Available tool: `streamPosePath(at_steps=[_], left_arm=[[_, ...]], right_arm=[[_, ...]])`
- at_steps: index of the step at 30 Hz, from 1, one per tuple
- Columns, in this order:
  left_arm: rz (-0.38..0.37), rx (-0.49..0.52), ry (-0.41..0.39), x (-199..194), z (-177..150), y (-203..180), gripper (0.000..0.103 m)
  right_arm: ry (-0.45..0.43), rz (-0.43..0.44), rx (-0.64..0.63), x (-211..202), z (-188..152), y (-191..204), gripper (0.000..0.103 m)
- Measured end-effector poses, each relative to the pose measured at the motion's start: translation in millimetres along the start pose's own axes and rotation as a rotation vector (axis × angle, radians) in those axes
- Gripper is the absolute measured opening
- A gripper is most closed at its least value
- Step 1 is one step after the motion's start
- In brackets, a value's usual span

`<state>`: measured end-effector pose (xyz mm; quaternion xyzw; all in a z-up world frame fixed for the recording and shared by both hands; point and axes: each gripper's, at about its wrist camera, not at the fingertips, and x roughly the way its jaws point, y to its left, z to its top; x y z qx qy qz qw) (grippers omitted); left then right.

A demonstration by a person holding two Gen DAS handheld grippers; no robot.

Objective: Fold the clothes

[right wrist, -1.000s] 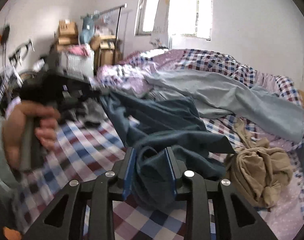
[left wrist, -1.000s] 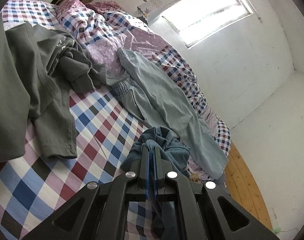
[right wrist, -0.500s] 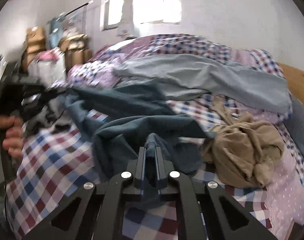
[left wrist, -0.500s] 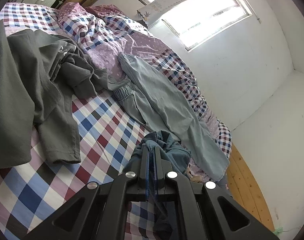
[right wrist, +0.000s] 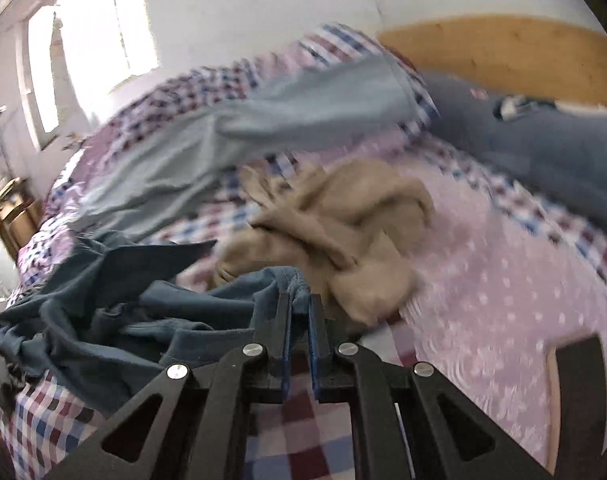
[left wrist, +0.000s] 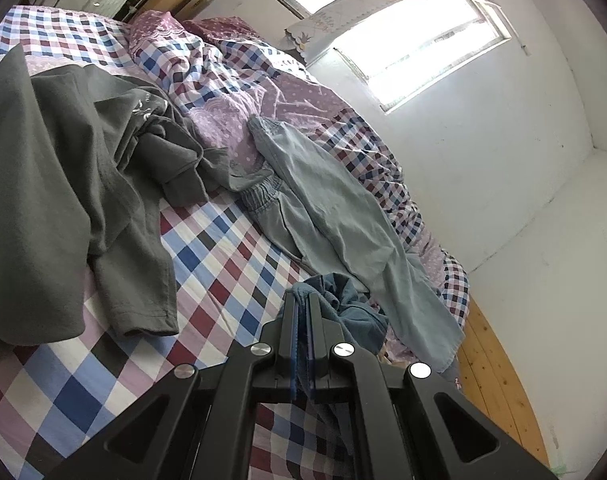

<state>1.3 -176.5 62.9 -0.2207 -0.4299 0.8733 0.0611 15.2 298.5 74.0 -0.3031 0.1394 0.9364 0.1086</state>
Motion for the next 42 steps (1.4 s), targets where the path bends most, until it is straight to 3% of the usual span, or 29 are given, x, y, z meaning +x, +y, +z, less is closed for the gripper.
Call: streamPosePath(at_steps=[3, 5, 7, 8, 11, 14, 18, 20, 21, 23, 27, 30, 35, 42], left_arm=[[0.007, -0.003, -0.001, 0.3, 0.6, 1.3, 0.002], [0.013, -0.007, -0.003, 0.1, 0.9, 2.2, 0.002], [0.016, -0.013, -0.002, 0.3, 1.2, 3.7, 0.002], [0.017, -0.015, 0.001, 0.6, 0.7, 4.2, 0.002], [0.017, -0.011, 0.006, 1.8, -1.3, 3.5, 0.002], [0.018, 0.005, 0.008, 1.3, -1.8, 0.4, 0.002], [0.01, 0.012, 0.01, 1.3, -1.5, -1.6, 0.002], [0.007, 0.012, 0.018, 2.1, -1.5, -0.9, 0.002], [0.006, 0.011, 0.022, 2.5, -1.3, -0.3, 0.002], [0.005, 0.008, 0.026, 3.1, -0.6, 1.1, 0.002], [0.008, -0.005, 0.018, 0.5, 2.4, 5.7, 0.002], [0.023, -0.007, -0.001, -3.4, 4.9, 6.2, 0.002], [0.039, -0.001, -0.033, -9.5, 8.8, 6.7, 0.002], [0.094, -0.011, -0.096, -20.6, 13.6, 12.0, 0.002]], right_arm=[[-0.014, -0.044, -0.015, -5.4, 0.1, 3.8, 0.016], [-0.083, -0.036, -0.055, -20.5, 2.7, 13.5, 0.035], [-0.175, 0.009, -0.099, -40.2, 3.2, 26.2, 0.047], [-0.213, 0.069, -0.131, -49.8, 2.9, 35.7, 0.047], [-0.193, 0.281, -0.298, -56.3, -6.6, 72.6, 0.047], [-0.11, 0.391, -0.449, -48.2, -27.9, 108.4, 0.043], [-0.019, 0.405, -0.594, -31.4, -56.1, 142.4, 0.042], [0.008, 0.38, -0.629, -22.9, -64.8, 152.9, 0.024], [0.014, 0.365, -0.634, -18.6, -65.9, 156.2, 0.02], [0.024, 0.351, -0.63, -13.1, -67.8, 156.4, 0.003], [-0.019, 0.323, -0.592, -18.7, -58.9, 150.9, 0.001], [-0.12, 0.26, -0.518, -31.9, -39.2, 135.4, 0.0], [-0.222, 0.169, -0.298, -50.0, -0.4, 79.4, 0.0], [-0.256, 0.049, 0.029, -57.6, 34.1, -15.9, 0.0]])
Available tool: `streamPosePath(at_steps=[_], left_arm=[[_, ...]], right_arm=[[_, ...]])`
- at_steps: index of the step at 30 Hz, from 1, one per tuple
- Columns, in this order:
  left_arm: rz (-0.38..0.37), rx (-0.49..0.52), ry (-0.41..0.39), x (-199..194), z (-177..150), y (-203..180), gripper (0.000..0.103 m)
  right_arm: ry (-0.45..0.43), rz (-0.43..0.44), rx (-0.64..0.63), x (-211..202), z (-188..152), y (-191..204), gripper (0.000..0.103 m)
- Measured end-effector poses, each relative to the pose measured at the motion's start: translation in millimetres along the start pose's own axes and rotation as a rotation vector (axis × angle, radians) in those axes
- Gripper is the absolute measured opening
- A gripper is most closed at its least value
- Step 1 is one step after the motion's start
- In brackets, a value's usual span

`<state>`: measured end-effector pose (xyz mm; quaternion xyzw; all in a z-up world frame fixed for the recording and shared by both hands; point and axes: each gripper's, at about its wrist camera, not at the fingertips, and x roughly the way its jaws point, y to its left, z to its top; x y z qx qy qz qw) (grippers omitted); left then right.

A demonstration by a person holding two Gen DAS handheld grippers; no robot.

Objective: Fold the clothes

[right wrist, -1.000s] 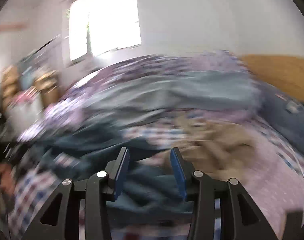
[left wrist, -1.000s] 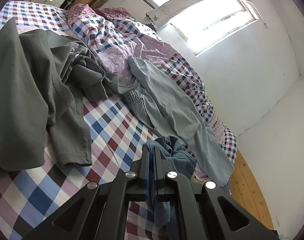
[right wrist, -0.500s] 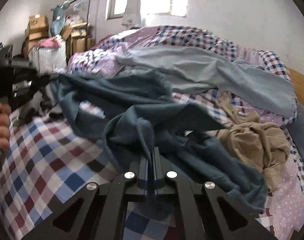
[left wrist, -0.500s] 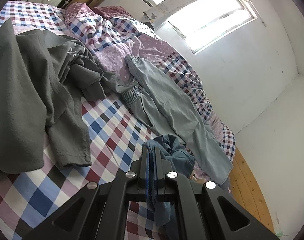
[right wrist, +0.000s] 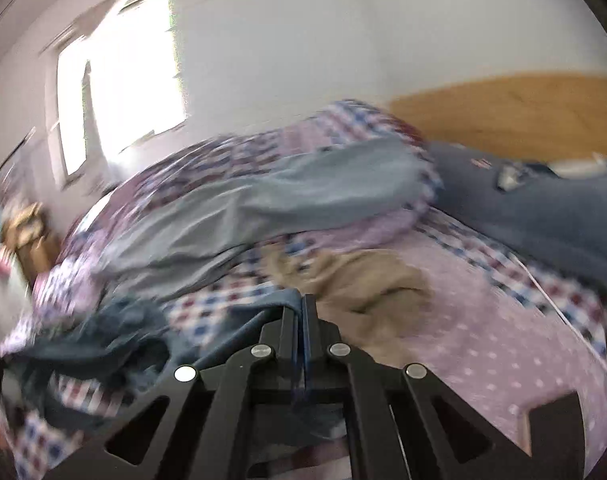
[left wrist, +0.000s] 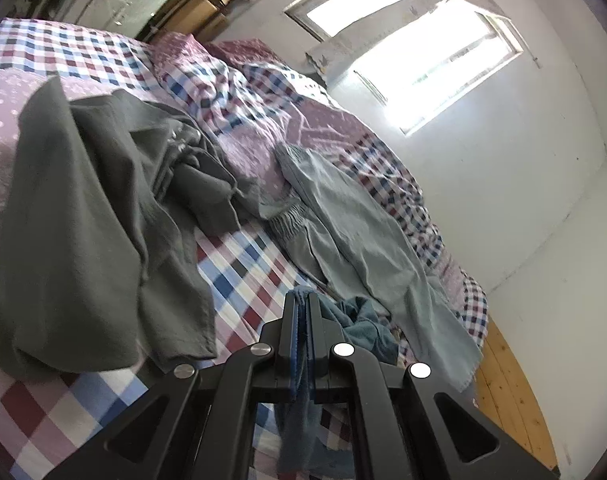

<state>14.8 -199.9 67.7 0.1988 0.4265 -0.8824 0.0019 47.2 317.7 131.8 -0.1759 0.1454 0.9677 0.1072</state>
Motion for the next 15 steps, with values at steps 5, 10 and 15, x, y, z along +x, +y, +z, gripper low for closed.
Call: streamPosePath(at_steps=[5, 10, 15], left_arm=[[0.036, -0.009, -0.064, -10.8, 5.0, 4.0, 0.002], [0.072, -0.022, -0.126, -23.1, 12.6, 10.9, 0.002], [0.131, -0.061, -0.192, -35.9, 21.6, 24.4, 0.002]], right_arm=[[0.018, -0.094, 0.191, -0.4, 2.3, -55.9, 0.0], [0.053, -0.15, 0.232, 4.1, -2.8, -71.8, 0.0], [0.106, -0.212, 0.206, 13.4, -12.4, -70.6, 0.0]])
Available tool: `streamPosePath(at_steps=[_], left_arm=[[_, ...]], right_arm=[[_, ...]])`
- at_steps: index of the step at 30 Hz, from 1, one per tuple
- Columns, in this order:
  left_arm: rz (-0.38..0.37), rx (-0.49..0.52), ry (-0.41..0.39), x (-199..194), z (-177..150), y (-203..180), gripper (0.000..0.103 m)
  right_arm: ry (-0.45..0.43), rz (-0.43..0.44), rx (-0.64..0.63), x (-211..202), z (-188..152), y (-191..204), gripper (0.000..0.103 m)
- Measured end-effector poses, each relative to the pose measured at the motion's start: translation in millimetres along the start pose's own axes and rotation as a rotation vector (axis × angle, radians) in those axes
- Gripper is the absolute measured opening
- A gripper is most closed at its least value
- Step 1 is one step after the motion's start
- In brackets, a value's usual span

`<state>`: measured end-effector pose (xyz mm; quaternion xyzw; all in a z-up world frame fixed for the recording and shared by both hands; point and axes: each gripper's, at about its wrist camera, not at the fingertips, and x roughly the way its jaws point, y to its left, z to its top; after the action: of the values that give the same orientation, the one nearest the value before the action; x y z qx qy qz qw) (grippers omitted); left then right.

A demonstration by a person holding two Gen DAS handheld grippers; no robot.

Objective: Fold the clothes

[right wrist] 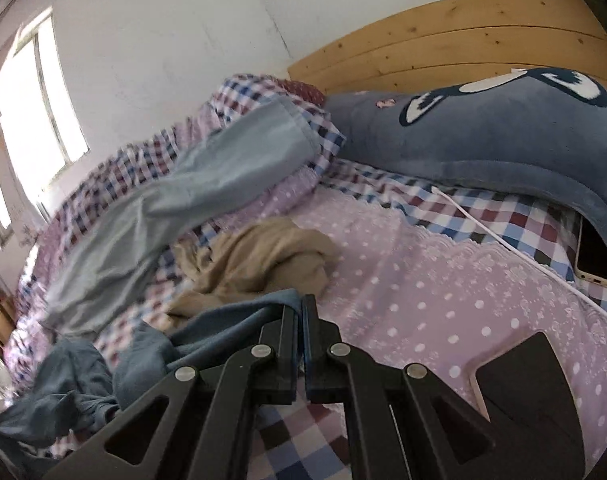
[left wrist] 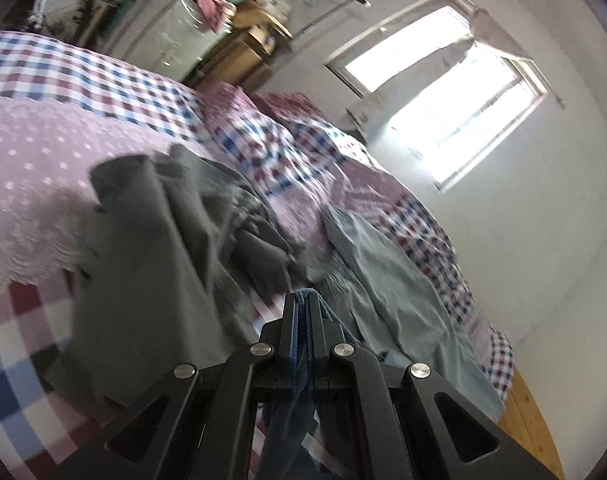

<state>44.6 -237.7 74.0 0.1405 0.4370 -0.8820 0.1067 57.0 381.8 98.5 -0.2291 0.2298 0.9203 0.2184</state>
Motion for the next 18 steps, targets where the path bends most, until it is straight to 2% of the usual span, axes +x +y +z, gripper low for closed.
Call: streamPosePath(at_steps=[2, 6, 8, 11, 13, 15, 18], left_arm=[[0.021, -0.006, -0.014, -2.0, 3.9, 4.0, 0.002], [0.03, 0.01, -0.043, -7.3, 7.5, 3.9, 0.002], [0.027, 0.016, -0.063, -11.9, 10.1, 2.8, 0.002], [0.018, 0.016, -0.088, -17.8, 15.1, 1.1, 0.002], [0.015, 0.017, -0.107, -22.0, 19.1, 0.8, 0.002], [0.02, 0.019, -0.128, -26.1, 24.2, 1.2, 0.002], [0.036, 0.025, -0.167, -33.6, 33.2, 3.4, 0.002]], right_arm=[[0.025, -0.034, -0.007, 5.9, -2.2, 0.6, 0.004], [0.033, -0.033, 0.027, 6.5, -4.8, -4.4, 0.017], [0.014, -0.038, 0.033, 1.7, -4.3, -2.8, 0.029], [-0.047, -0.012, 0.061, -13.8, -4.1, 2.3, 0.033], [-0.084, -0.002, 0.046, -23.9, -3.8, 11.4, 0.039], [-0.106, 0.0, -0.011, -29.2, -4.1, 25.0, 0.041], [-0.074, 0.007, -0.039, -24.1, -7.2, 32.4, 0.043]])
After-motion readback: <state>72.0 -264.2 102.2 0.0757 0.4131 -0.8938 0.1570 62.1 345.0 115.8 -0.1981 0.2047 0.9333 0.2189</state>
